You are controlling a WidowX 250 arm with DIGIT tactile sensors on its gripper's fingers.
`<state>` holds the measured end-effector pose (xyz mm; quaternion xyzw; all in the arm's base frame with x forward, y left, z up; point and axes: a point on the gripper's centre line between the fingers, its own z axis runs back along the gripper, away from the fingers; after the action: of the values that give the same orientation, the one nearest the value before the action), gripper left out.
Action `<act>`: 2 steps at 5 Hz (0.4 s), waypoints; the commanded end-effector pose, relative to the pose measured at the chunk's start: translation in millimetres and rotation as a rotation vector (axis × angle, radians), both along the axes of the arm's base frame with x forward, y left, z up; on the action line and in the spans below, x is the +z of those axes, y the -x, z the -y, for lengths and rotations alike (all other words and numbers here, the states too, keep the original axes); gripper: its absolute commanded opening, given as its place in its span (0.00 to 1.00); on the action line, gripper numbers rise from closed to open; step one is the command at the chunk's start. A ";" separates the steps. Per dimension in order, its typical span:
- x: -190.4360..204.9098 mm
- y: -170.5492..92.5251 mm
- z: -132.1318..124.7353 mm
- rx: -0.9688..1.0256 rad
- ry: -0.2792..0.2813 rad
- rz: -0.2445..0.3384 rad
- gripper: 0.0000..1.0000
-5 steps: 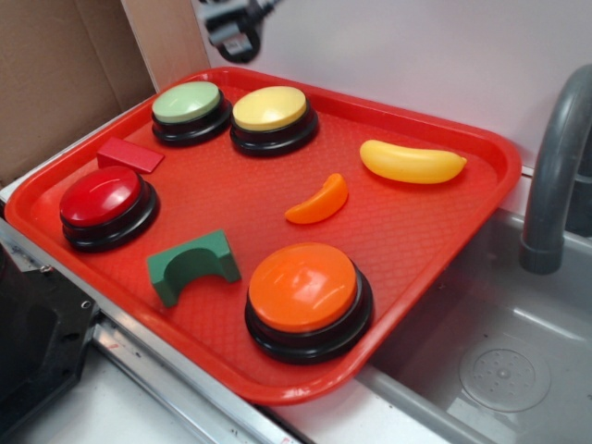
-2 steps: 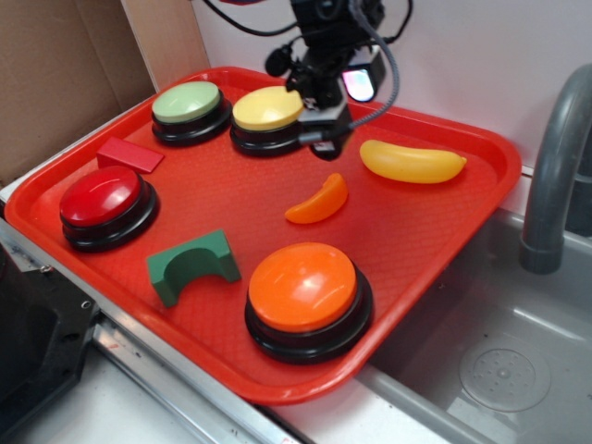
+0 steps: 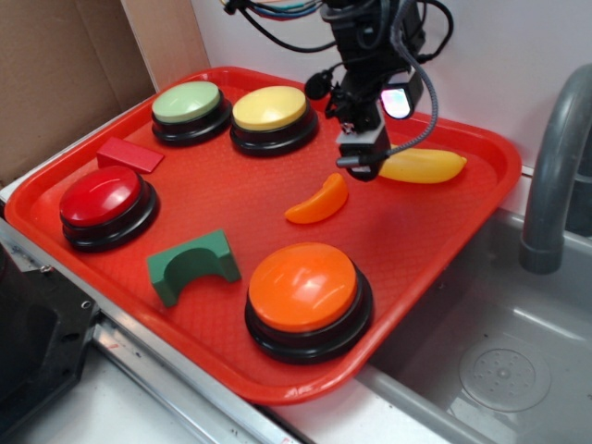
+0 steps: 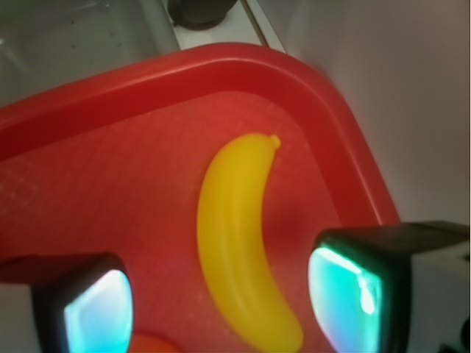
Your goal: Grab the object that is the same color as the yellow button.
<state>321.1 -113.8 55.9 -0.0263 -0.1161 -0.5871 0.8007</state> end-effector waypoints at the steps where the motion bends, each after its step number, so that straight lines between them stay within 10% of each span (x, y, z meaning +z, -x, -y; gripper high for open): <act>1: -0.9 1.0 13.4 0.043 0.010 0.019 1.00; 2: -22.0 43.2 15.3 0.066 0.003 -0.002 0.96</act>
<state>287.5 -110.3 19.3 -0.0304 -0.0938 -0.5543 0.8264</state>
